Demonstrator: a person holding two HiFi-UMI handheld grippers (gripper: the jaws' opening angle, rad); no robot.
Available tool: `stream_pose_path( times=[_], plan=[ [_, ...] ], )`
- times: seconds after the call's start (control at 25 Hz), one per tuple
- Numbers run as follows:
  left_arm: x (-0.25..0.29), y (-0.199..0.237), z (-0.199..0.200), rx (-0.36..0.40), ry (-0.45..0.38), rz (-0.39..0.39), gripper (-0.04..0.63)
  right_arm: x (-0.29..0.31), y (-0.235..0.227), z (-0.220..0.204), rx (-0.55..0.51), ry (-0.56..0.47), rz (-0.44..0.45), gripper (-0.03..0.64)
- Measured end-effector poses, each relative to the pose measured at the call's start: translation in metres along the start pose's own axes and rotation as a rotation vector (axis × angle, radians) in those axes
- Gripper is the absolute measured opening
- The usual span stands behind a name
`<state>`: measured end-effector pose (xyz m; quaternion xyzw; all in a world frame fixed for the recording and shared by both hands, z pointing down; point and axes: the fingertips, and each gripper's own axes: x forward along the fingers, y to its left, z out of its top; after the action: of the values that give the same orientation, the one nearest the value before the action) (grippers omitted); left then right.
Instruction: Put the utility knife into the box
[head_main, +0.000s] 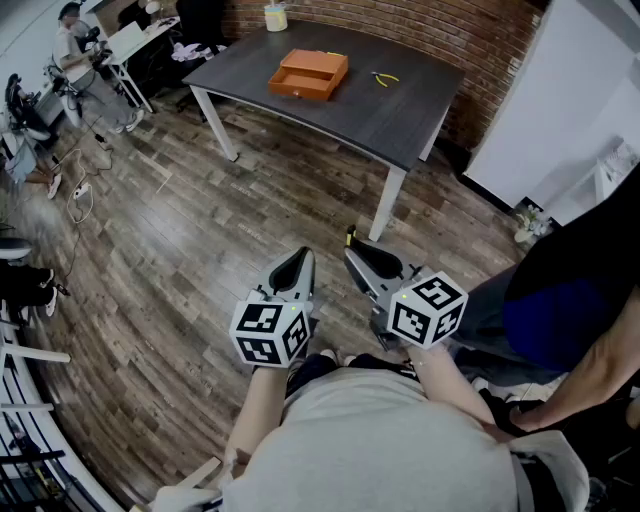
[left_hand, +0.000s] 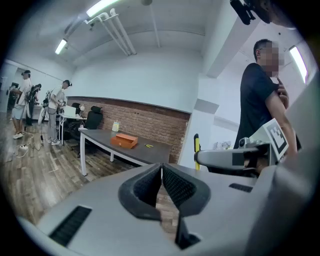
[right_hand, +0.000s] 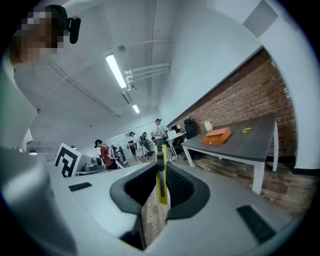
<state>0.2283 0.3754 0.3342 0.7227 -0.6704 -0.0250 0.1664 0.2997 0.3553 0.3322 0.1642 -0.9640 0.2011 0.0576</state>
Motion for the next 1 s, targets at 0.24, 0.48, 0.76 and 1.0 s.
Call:
stream_pose_path(
  times=[0.24,0.48,0.76,1.0],
  plan=[
    [-0.001,0.003,-0.001,-0.005,0.000,-0.011,0.026,0.003,-0.001,0.001,-0.006,0.009,-0.008,0.064],
    [-0.004,0.006,0.002,-0.020,-0.006,-0.035,0.026,0.007,0.006,-0.002,0.002,0.014,-0.010,0.064],
    [-0.004,0.014,0.011,-0.013,-0.039,-0.064,0.026,0.014,0.009,0.006,0.006,-0.038,-0.014,0.064],
    [-0.010,0.019,0.001,-0.005,-0.018,-0.099,0.027,0.014,0.007,-0.002,0.037,-0.053,-0.052,0.065]
  ],
)
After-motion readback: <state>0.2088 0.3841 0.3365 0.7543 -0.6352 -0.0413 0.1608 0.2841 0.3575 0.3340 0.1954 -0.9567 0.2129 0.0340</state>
